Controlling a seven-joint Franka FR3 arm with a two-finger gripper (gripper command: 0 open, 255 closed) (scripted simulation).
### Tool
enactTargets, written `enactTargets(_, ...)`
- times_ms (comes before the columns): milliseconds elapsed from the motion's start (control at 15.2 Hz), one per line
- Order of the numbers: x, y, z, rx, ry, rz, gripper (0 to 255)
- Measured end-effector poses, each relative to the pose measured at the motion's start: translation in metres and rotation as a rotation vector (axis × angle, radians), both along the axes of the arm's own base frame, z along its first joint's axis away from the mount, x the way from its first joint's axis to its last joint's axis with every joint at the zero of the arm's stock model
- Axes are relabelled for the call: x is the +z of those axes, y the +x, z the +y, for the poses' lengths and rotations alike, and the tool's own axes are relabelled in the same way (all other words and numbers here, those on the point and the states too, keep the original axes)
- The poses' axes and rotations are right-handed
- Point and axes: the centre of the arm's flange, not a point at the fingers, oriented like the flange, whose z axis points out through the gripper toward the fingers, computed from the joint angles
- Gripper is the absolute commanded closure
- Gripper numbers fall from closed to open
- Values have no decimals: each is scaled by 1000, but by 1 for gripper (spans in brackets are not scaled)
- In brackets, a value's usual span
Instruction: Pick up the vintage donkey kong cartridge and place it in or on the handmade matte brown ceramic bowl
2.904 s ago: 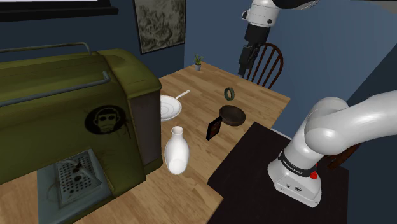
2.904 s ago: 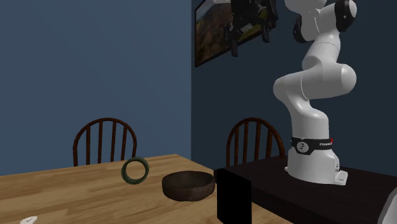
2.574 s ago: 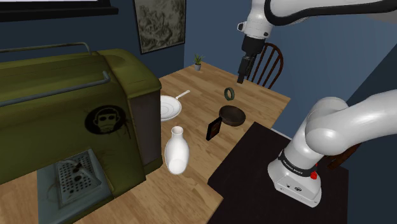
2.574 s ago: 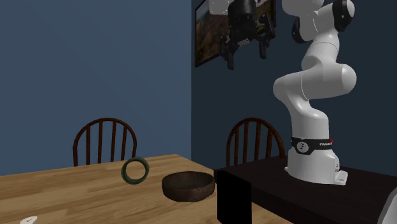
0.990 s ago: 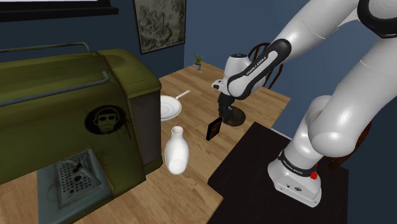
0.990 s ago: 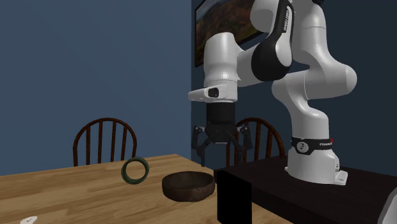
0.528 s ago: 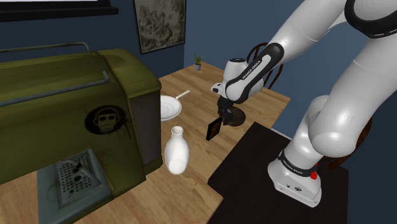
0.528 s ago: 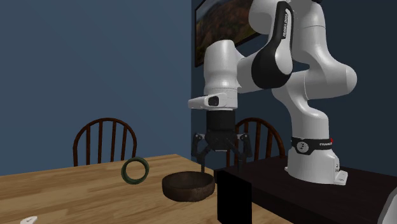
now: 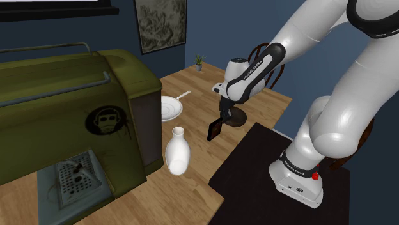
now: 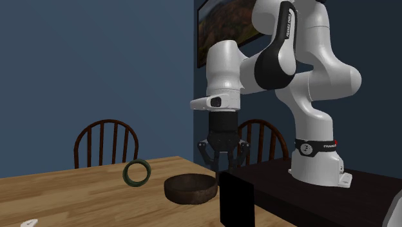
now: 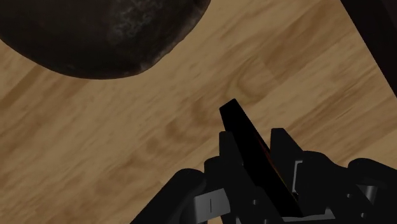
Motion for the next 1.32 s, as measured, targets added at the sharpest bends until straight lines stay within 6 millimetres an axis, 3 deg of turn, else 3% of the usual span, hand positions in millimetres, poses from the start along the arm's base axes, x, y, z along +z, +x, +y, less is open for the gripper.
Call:
enactTargets(396, 2, -1, 0, 0, 0, 1, 255)
enactTargets(1320, 72, -1, 1, 1, 0, 2, 255)
